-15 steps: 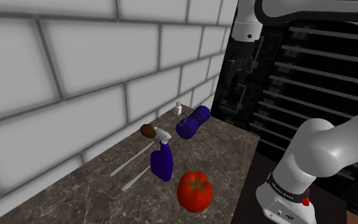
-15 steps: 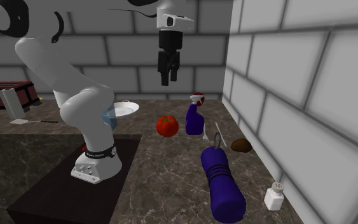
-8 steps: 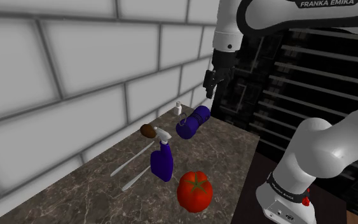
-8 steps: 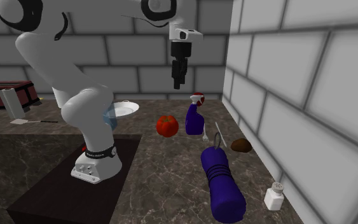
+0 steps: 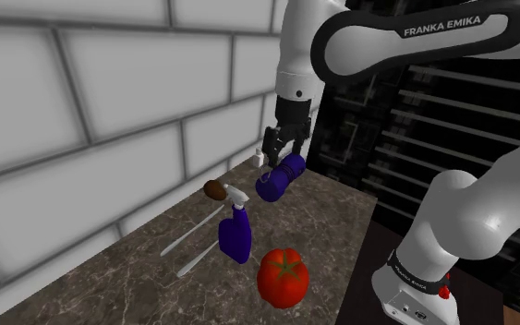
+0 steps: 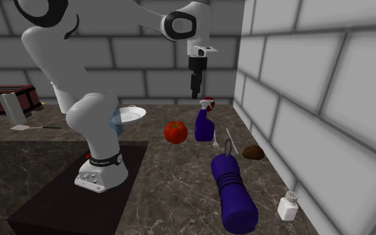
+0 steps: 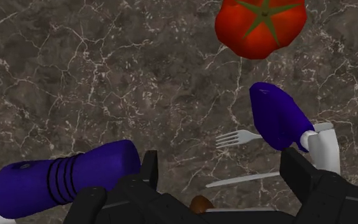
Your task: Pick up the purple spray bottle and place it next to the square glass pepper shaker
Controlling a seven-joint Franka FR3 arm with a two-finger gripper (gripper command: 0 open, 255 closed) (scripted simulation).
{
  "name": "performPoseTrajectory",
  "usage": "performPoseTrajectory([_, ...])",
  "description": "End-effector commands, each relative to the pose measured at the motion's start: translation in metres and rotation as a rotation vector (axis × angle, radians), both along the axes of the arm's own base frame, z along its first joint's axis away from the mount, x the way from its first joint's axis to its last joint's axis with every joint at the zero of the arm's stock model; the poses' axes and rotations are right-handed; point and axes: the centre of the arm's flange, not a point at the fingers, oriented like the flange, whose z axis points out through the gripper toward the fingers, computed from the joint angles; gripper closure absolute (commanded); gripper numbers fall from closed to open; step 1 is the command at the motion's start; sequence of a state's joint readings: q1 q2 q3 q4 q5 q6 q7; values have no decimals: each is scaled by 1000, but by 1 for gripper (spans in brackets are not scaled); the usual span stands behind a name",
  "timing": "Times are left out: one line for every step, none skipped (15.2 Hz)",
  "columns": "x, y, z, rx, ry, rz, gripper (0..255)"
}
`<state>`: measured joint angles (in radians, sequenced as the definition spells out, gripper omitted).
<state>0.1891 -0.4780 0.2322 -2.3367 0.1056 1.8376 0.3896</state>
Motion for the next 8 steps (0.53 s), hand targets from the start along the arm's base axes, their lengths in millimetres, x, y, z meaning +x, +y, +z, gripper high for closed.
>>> performPoseTrajectory([6,23,-9,9,-1,12,0])
performPoseTrajectory([8,35,-14,13,-1,19,0])
performPoseTrajectory([10,46,-19,17,-2,25,0])
performPoseTrajectory([12,58,-24,21,-2,32,0])
performPoseTrajectory([14,69,-29,25,-2,38,0])
performPoseTrajectory([16,81,-34,29,-2,44,0])
performPoseTrajectory([17,92,-38,33,-3,51,0])
performPoseTrajectory([19,104,-43,37,-3,57,0])
